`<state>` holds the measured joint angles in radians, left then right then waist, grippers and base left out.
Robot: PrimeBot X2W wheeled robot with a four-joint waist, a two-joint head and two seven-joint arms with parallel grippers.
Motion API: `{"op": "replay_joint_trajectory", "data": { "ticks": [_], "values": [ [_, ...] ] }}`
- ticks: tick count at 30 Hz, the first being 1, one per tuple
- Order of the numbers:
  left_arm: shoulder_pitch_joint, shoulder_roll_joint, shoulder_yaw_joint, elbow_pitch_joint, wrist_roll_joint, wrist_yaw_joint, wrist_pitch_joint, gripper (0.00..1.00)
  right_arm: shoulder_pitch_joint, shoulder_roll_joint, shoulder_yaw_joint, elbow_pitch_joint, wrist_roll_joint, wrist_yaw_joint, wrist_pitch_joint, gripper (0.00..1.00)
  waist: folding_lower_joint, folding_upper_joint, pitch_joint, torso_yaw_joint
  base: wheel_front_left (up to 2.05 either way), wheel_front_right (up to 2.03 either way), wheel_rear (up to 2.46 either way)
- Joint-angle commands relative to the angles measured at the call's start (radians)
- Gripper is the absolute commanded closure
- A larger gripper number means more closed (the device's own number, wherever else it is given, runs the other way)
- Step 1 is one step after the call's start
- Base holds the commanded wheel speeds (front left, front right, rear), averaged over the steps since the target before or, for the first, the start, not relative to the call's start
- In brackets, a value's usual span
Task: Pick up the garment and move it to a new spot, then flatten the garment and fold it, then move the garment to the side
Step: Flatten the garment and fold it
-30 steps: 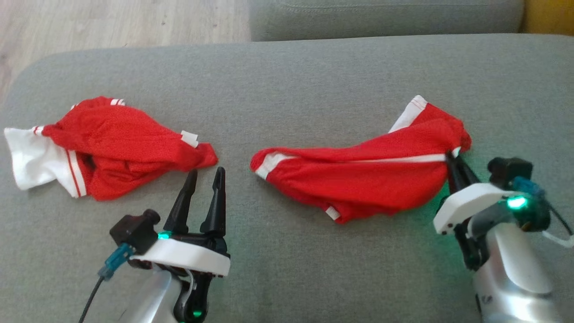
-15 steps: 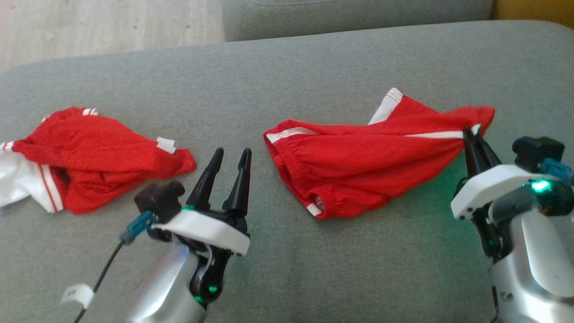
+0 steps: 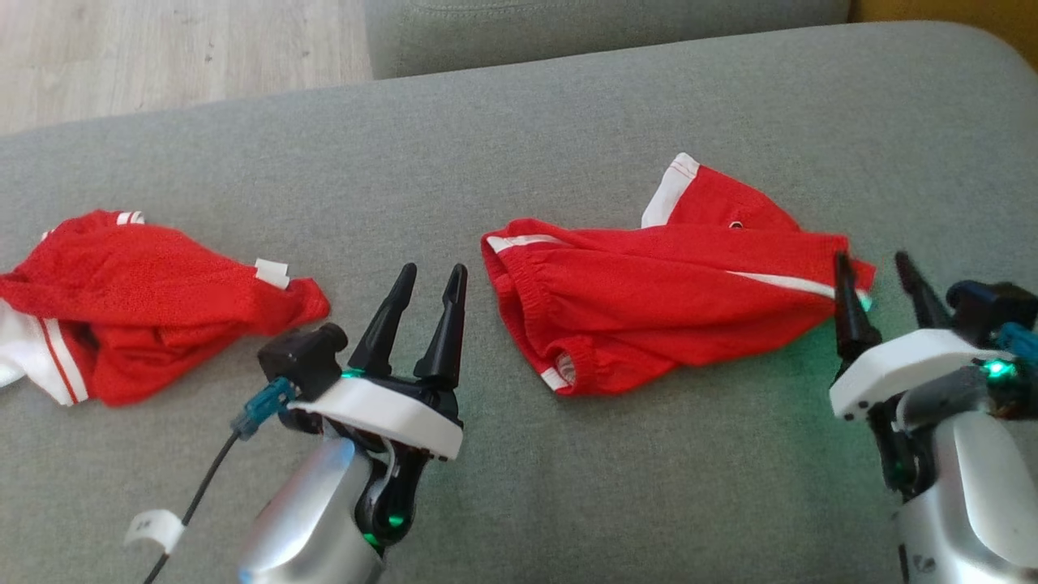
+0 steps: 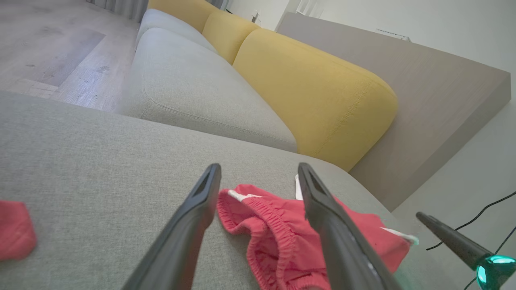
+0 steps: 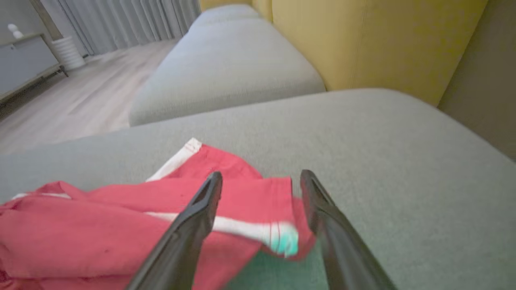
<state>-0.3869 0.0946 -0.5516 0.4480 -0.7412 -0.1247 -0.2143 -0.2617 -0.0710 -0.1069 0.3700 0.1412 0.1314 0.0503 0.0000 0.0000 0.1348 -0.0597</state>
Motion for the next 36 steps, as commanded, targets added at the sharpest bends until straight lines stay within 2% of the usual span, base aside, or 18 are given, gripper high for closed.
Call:
{"op": "replay_joint_trajectory", "data": {
  "ticks": [1, 9, 17, 25, 36],
  "values": [
    [-0.022, 0.016, 0.024, -0.028, -0.009, -0.006, -0.016, 0.0, -0.016, -0.004, 0.023, -0.048, -0.01, -0.001, -0.022, 0.0, 0.0, 0.0, -0.006, 0.002, 0.0, 0.0, 0.0],
    [0.01, 0.029, 0.025, -0.05, -0.013, -0.006, -0.031, 0.0, 0.084, -0.013, 0.021, -0.126, -0.016, -0.001, -0.129, 0.0, 0.0, 0.0, -0.025, 0.013, 0.0, 0.0, 0.0],
    [0.025, 0.037, 0.027, -0.072, -0.013, -0.004, -0.035, 0.0, 0.11, 0.013, -0.068, -0.094, -0.024, -0.001, -0.123, 0.0, 0.0, 0.0, -0.004, 0.022, 0.0, 0.0, 0.0],
    [0.014, 0.04, 0.023, -0.077, -0.013, -0.001, -0.031, 0.0, 0.093, 0.018, -0.113, -0.045, -0.173, -0.001, -0.091, 0.0, 0.0, 0.0, 0.018, 0.033, 0.0, 0.0, 0.0],
    [0.006, 0.043, 0.018, -0.077, -0.015, 0.003, -0.031, 0.0, 0.05, 0.014, -0.096, -0.001, -0.372, -0.001, -0.11, 0.0, 0.0, 0.0, 0.025, 0.035, 0.0, 0.0, 0.0]
  ]
}}
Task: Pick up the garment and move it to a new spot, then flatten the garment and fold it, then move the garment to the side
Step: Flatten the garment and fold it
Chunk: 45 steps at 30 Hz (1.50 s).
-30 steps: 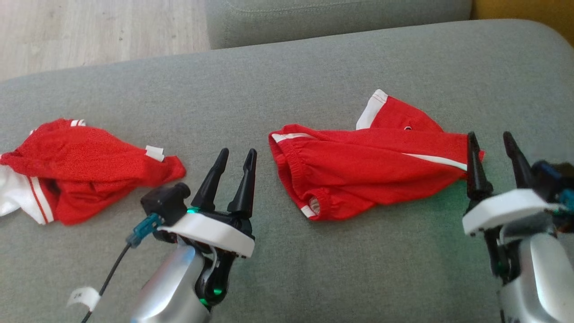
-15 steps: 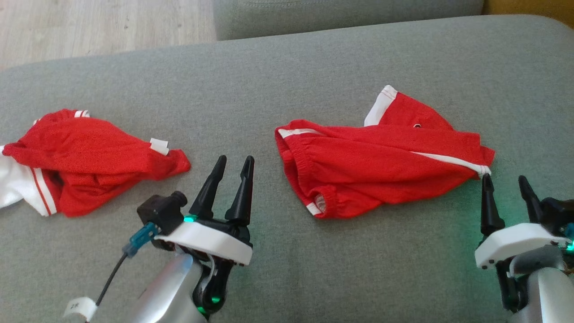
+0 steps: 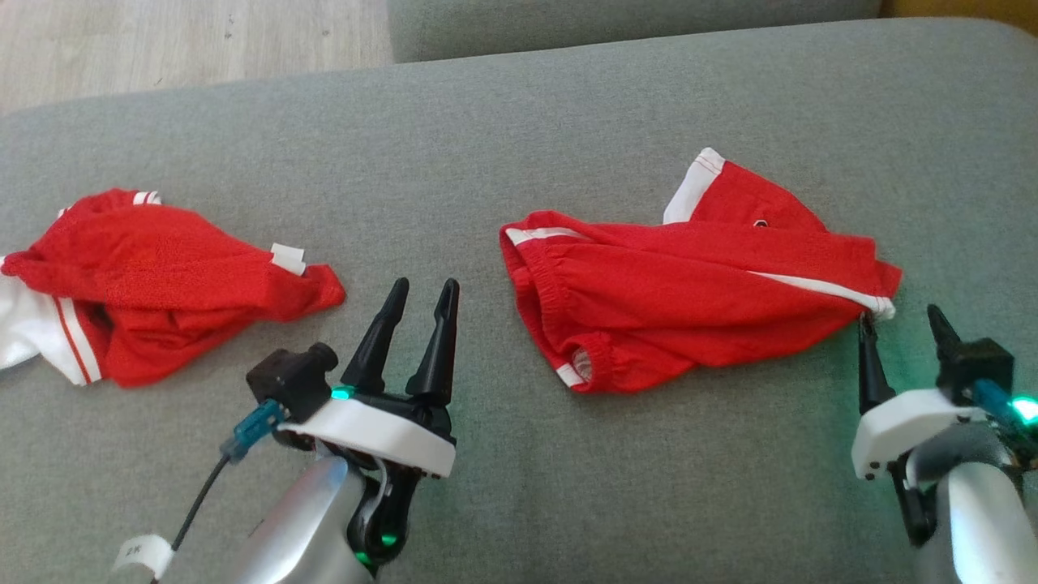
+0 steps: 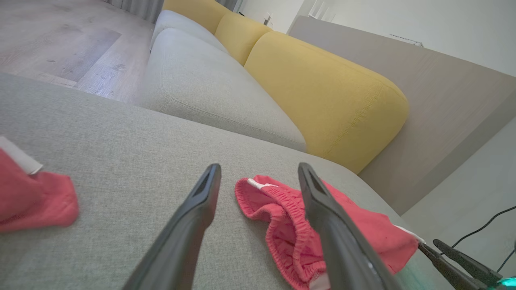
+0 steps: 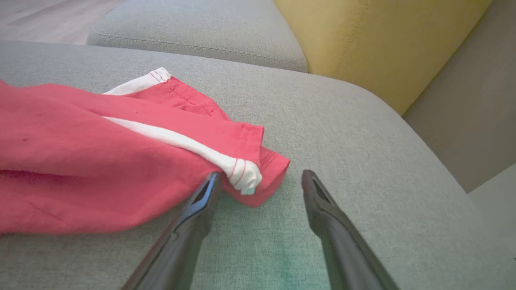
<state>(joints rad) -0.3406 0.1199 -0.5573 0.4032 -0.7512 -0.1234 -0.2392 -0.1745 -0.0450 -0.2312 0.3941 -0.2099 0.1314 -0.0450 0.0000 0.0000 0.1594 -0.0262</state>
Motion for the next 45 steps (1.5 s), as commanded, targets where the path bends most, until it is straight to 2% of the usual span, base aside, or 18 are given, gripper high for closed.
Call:
{"op": "replay_joint_trajectory", "data": {
  "ticks": [1, 11, 23, 25, 27, 29, 30, 31, 41, 42, 43, 44, 45],
  "values": [
    [-0.041, 0.019, 0.023, -0.032, -0.006, 0.001, -0.006, 0.0, -0.043, -0.014, 0.029, -0.02, -0.036, -0.001, -0.016, 0.0, 0.0, 0.0, 0.002, 0.002, 0.0, 0.0, 0.0],
    [-0.047, 0.019, 0.02, -0.033, -0.009, 0.002, -0.006, 0.0, -0.085, -0.02, -0.009, 0.026, -0.11, -0.001, -0.02, 0.0, 0.0, 0.0, 0.017, 0.014, 0.0, 0.0, 0.0],
    [-0.046, 0.024, 0.016, -0.027, -0.013, 0.001, -0.009, 0.0, -0.107, -0.011, -0.043, 0.048, -0.121, -0.001, -0.051, 0.0, 0.0, 0.0, 0.017, 0.012, 0.0, 0.0, 0.0],
    [-0.046, 0.024, 0.016, -0.026, -0.014, 0.002, -0.009, 0.0, -0.107, -0.01, -0.043, 0.049, -0.121, -0.001, -0.053, 0.14, 0.0, 0.0, 0.015, 0.01, 0.0, 0.0, 0.0],
    [-0.046, 0.024, 0.015, -0.026, -0.014, 0.002, -0.009, 0.0, -0.107, -0.009, -0.043, 0.05, -0.12, -0.001, -0.054, 0.52, 0.0, 0.0, 0.014, 0.009, 0.0, 0.0, 0.0],
    [-0.046, 0.024, 0.014, -0.027, -0.014, 0.002, -0.01, 0.0, -0.108, -0.008, -0.043, 0.05, -0.119, -0.001, -0.055, 0.65, 0.0, 0.0, 0.014, 0.009, 0.0, 0.0, 0.0],
    [-0.047, 0.025, 0.014, -0.027, -0.014, 0.002, -0.01, 0.0, -0.11, -0.008, -0.042, 0.05, -0.118, -0.001, -0.056, 0.77, 0.0, 0.0, 0.015, 0.009, 0.0, 0.0, 0.0],
    [-0.047, 0.025, 0.013, -0.028, -0.014, 0.003, -0.01, 0.0, -0.111, -0.007, -0.041, 0.05, -0.117, -0.001, -0.057, 1.0, 0.0, 0.0, 0.015, 0.009, 0.0, 0.0, 0.0],
    [-0.047, 0.027, 0.009, -0.025, -0.018, 0.005, -0.01, 0.0, -0.107, -0.006, -0.041, 0.052, -0.116, -0.001, -0.064, 1.0, 0.0, 0.0, 0.013, 0.012, 0.0, 0.0, 0.0],
    [-0.047, 0.028, 0.009, -0.025, -0.019, 0.005, -0.01, 0.0, -0.106, -0.006, -0.04, 0.051, -0.117, -0.001, -0.065, 0.91, 0.0, 0.0, 0.012, 0.012, 0.0, 0.0, 0.0],
    [-0.047, 0.028, 0.009, -0.025, -0.019, 0.006, -0.01, 0.0, -0.105, -0.006, -0.038, 0.05, -0.117, -0.001, -0.068, 0.56, 0.0, 0.0, 0.012, 0.011, 0.0, 0.0, 0.0],
    [-0.046, 0.028, 0.009, -0.025, -0.02, 0.006, -0.01, 0.0, -0.104, -0.006, -0.036, 0.049, -0.118, -0.001, -0.071, 0.0, 0.0, 0.0, 0.011, 0.01, 0.0, 0.0, 0.0],
    [-0.046, 0.029, 0.009, -0.025, -0.021, 0.006, -0.01, 0.0, -0.102, -0.006, -0.035, 0.049, -0.119, -0.001, -0.072, 0.0, 0.0, 0.0, 0.01, 0.009, 0.0, 0.0, 0.0]
  ]
}}
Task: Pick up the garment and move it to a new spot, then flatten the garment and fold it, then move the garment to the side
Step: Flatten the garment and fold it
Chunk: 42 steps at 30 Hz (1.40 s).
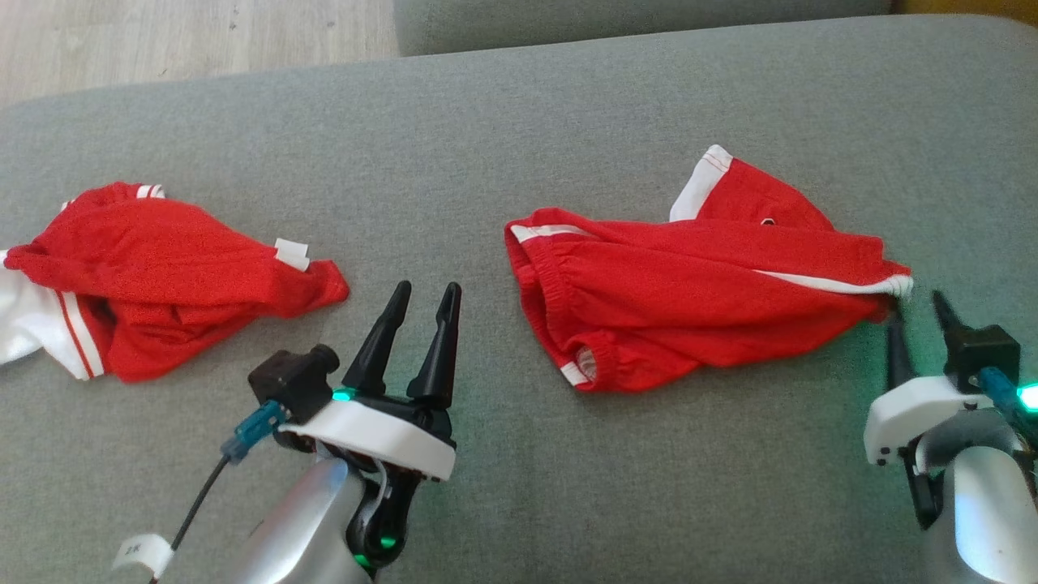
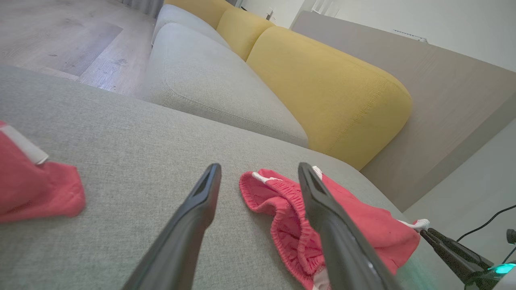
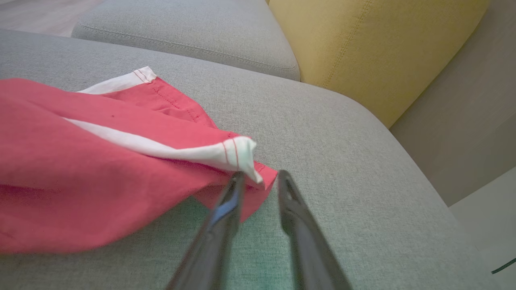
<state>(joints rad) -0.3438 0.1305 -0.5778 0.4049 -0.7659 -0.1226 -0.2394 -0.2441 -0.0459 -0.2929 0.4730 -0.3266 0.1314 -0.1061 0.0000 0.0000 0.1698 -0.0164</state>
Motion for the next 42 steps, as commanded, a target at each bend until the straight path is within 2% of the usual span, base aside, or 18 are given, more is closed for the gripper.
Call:
{"op": "replay_joint_trajectory", "data": {
  "ticks": [1, 9, 12, 20, 24, 28, 31, 35, 42],
  "values": [
    [-0.042, 0.018, 0.029, -0.027, -0.006, 0.005, -0.01, 0.0, -0.032, -0.005, 0.028, -0.03, -0.002, -0.001, -0.012, 0.0, 0.0, 0.0, -0.001, -0.002, 0.0, 0.0, 0.0],
    [-0.043, 0.018, 0.025, -0.027, -0.009, 0.006, -0.011, 0.0, -0.032, -0.005, 0.044, -0.032, 0.005, -0.001, -0.015, 0.0, 0.0, 0.0, -0.002, -0.002, 0.0, 0.0, 0.0],
    [-0.041, 0.019, 0.025, -0.026, -0.011, 0.007, -0.011, 0.0, -0.03, -0.004, 0.058, -0.031, 0.051, -0.001, -0.021, 0.0, 0.0, 0.0, -0.01, -0.002, 0.0, 0.0, 0.0],
    [-0.013, 0.032, 0.042, -0.033, 0.009, 0.021, -0.018, 0.0, 0.015, -0.004, 0.136, -0.116, 0.408, -0.001, -0.076, 0.0, 0.0, 0.0, -0.055, -0.027, 0.0, 0.0, 0.0],
    [0.011, 0.039, 0.055, -0.044, 0.042, 0.036, -0.021, 0.0, 0.06, -0.004, 0.179, -0.174, 0.514, -0.001, -0.092, 0.0, 0.0, 0.0, -0.077, -0.036, 0.0, 0.0, 0.0],
    [0.051, 0.038, 0.086, -0.071, 0.096, 0.058, -0.022, 0.0, 0.111, -0.004, 0.225, -0.208, 0.595, -0.001, -0.099, 0.0, 0.0, 0.0, -0.098, -0.035, 0.0, 0.0, 0.0],
    [0.094, 0.036, 0.117, -0.107, 0.177, 0.087, -0.022, 0.0, 0.15, -0.004, 0.265, -0.227, 0.638, -0.001, -0.108, 0.0, 0.0, 0.0, -0.115, -0.029, 0.0, 0.0, 0.0],
    [0.177, -0.001, 0.195, -0.155, 0.231, 0.114, -0.022, 0.0, 0.195, -0.015, 0.321, -0.242, 0.677, -0.001, -0.12, 0.0, 0.0, 0.0, -0.136, -0.02, 0.0, 0.0, 0.0],
    [0.277, -0.038, 0.302, -0.221, 0.347, 0.122, -0.022, 0.0, 0.219, -0.035, 0.358, -0.243, 0.697, -0.001, -0.13, 0.0, 0.0, 0.0, -0.146, -0.009, 0.0, 0.0, 0.0]
  ]
}}
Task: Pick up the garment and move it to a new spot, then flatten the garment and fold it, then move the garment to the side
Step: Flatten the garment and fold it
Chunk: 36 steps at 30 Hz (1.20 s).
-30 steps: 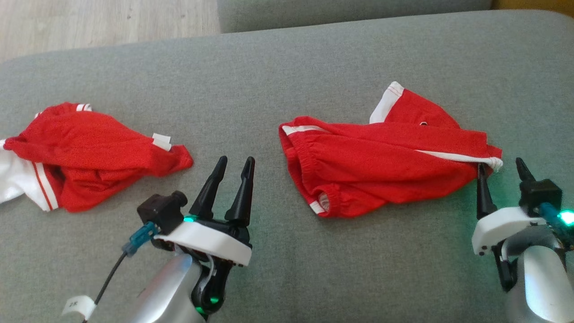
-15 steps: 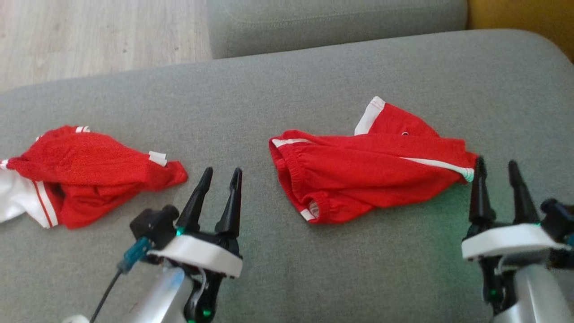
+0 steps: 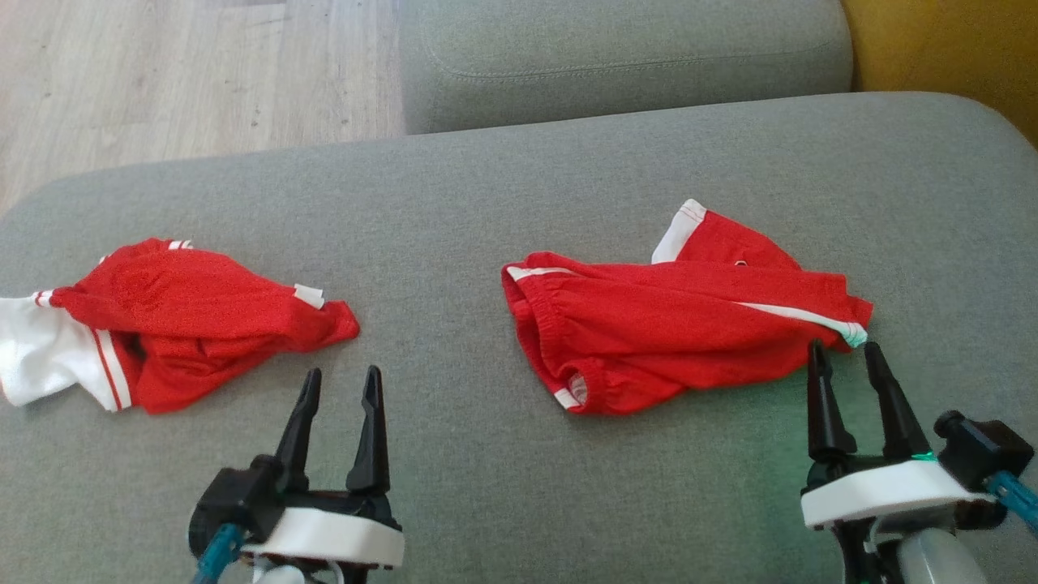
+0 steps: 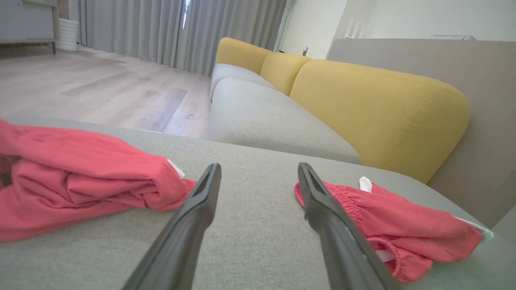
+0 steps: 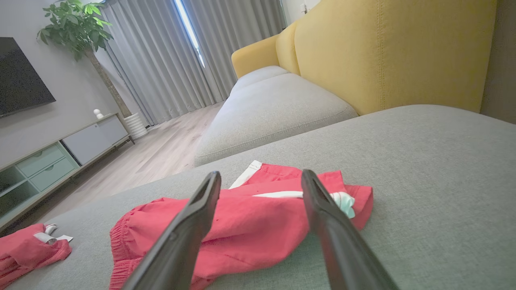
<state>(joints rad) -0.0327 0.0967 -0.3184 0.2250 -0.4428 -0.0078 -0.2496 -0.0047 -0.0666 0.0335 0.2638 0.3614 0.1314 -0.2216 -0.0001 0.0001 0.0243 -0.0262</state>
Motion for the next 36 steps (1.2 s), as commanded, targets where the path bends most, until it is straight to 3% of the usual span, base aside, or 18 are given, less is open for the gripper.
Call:
{"op": "replay_joint_trajectory", "data": {
  "ticks": [1, 6, 15, 21, 30, 36],
  "values": [
    [-0.026, -0.007, 0.052, -0.049, 0.05, 0.013, -0.012, 0.0, -0.02, -0.017, 0.038, -0.032, 0.012, -0.001, -0.015, 0.0, 0.0001, -0.0001, -0.001, 0.002, 0.0, 0.0, 0.0],
    [0.009, -0.01, 0.08, -0.078, 0.204, 0.053, -0.012, 0.0, -0.017, -0.022, 0.056, -0.024, 0.023, -0.001, -0.018, 0.0, 0.0001, -0.0001, -0.004, 0.01, 0.0, 0.0, 0.0],
    [0.036, -0.004, 0.124, -0.075, 0.314, 0.088, -0.012, 0.0, -0.021, -0.025, 0.08, -0.016, 0.029, -0.001, -0.024, 0.0, 0.0001, -0.0001, 0.002, 0.028, 0.0, 0.0, 0.0],
    [0.035, -0.017, 0.143, -0.074, 0.316, 0.065, -0.012, 0.0, -0.034, -0.028, 0.053, 0.002, 0.002, -0.001, -0.028, 0.0, 0.0001, -0.0001, 0.013, 0.036, 0.0, 0.0, 0.0],
    [0.0, -0.032, 0.147, -0.058, 0.311, 0.02, -0.012, 0.0, -0.141, 0.001, -0.146, 0.122, -0.126, -0.001, 0.03, 0.0, 0.0001, -0.0001, 0.058, 0.045, 0.0, 0.0, 0.0],
    [-0.017, -0.039, 0.144, -0.04, 0.312, 0.003, -0.012, 0.0, -0.21, 0.014, -0.218, 0.206, -0.108, -0.001, 0.051, 0.0, 0.0001, -0.0001, 0.079, 0.056, 0.0, 0.0, 0.0]
  ]
}}
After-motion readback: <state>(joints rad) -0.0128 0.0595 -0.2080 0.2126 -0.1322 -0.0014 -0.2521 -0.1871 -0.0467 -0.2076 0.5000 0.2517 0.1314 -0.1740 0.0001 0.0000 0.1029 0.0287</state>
